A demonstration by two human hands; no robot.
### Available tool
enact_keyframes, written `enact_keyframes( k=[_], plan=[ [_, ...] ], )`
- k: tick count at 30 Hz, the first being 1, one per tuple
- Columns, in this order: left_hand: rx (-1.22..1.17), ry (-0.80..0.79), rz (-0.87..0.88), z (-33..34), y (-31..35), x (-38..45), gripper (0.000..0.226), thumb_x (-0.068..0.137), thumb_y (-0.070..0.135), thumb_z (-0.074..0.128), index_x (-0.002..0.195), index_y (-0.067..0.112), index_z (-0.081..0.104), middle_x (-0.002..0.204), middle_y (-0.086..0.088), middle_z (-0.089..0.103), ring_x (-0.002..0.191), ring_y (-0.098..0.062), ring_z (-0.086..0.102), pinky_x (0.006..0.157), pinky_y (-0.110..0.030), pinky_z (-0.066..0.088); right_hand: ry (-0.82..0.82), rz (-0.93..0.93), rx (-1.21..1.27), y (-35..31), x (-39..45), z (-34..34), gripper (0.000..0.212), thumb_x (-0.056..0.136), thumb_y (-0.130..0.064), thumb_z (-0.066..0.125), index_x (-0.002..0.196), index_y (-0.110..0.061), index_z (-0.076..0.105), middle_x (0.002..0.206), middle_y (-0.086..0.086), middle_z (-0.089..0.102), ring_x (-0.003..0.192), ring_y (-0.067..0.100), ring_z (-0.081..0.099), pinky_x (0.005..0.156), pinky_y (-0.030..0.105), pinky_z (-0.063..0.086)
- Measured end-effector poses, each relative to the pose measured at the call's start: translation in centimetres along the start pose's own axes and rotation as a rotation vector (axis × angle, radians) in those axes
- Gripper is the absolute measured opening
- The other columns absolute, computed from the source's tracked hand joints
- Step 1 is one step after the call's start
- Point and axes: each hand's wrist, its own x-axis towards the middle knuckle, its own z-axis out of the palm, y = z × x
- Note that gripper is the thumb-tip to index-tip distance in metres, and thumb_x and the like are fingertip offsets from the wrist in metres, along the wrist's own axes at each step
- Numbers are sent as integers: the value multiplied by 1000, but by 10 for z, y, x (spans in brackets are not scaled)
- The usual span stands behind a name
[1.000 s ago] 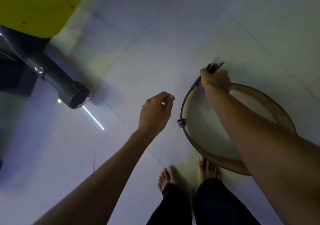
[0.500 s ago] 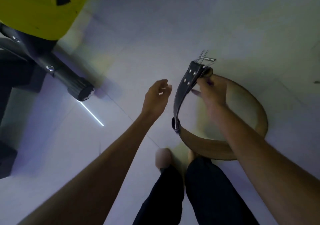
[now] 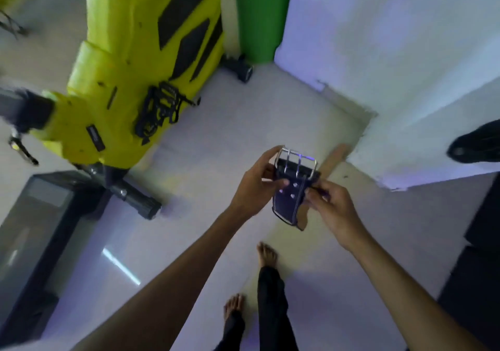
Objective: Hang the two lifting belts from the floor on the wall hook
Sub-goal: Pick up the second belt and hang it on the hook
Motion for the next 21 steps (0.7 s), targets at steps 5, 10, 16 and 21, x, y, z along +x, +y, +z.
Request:
enact_keyframes(
  k=[5, 10, 16, 21],
  plan=[
    [13, -38, 278, 25, 118, -51, 73, 79, 8, 75, 117, 66, 51, 93, 8, 67, 83, -4, 66, 74, -17, 52, 98, -181, 118, -98, -101, -49, 36, 83, -25, 73, 108, 0, 69, 111, 23, 71, 104, 34, 68, 97, 52, 54],
    [3, -90, 552, 40, 256, -110, 61, 80, 20, 69, 109, 67, 45, 88, 16, 69, 80, -9, 68, 79, -37, 59, 298, -387, 31, -200, -200, -94, 16, 95, 1, 57, 105, 6, 68, 106, 26, 70, 104, 38, 68, 88, 36, 60],
    [-55, -35, 884, 58, 407, -192, 41, 85, 9, 65, 105, 43, 52, 94, 9, 71, 80, -14, 67, 72, -33, 56, 494, -628, -15, -320, -316, -134, 25, 97, -1, 50, 92, -15, 69, 80, -13, 69, 81, 3, 66, 87, 33, 59],
    [-176, -61, 958, 68, 508, -254, 29, 91, -2, 64, 110, 20, 59, 88, -1, 73, 69, -9, 69, 64, -28, 60, 550, -847, -29, -389, -401, -155, 13, 96, -24, 61, 100, -14, 69, 95, 4, 74, 92, 9, 68, 89, 35, 57]
  ],
)
